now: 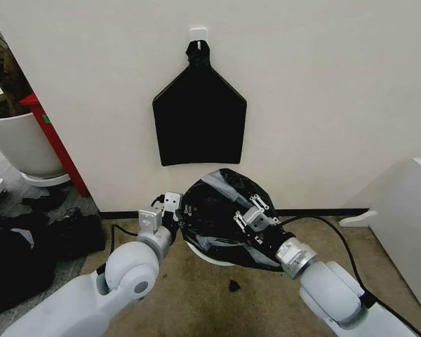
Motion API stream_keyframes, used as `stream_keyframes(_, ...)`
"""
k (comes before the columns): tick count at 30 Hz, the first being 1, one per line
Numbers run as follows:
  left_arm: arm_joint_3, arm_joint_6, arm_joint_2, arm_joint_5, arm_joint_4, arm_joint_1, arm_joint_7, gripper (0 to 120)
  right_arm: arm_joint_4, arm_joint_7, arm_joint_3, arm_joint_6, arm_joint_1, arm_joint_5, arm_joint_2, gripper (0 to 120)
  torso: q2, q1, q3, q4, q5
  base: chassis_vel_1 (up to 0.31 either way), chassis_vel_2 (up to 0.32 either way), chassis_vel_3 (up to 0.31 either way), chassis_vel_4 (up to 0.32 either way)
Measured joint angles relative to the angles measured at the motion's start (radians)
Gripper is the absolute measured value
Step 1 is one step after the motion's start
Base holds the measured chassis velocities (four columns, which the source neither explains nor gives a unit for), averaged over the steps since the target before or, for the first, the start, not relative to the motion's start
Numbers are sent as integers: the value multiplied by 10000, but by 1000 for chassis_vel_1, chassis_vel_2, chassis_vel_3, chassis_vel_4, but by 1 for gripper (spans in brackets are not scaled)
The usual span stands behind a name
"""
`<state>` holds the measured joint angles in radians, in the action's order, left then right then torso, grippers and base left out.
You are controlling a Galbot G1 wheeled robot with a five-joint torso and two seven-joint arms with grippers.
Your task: Place the garbage bag over the trash bin.
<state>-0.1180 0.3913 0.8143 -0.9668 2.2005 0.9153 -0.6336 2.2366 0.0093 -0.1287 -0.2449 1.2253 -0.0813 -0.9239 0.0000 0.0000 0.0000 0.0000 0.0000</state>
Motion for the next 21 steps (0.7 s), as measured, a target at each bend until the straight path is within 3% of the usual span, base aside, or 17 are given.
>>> stream_keyframes(5,-4,-13,0,129,-222,-37,150,1,373,333,-150,77,181,462,51,0,0,0,0,1,1,0,0,0,0)
stream_keyframes(15,-168,-176,4,877,-610,19,969,1,1124,458,-890,-275,-165,2788,598,0,0,0,0,-1,2,0,0,0,0)
stream_keyframes(21,-312,-649,-72,1821,-651,166,2152,1,747,289,-1388,-822,-869,4678,955,0,0,0,1,1,1,0,0,0,0)
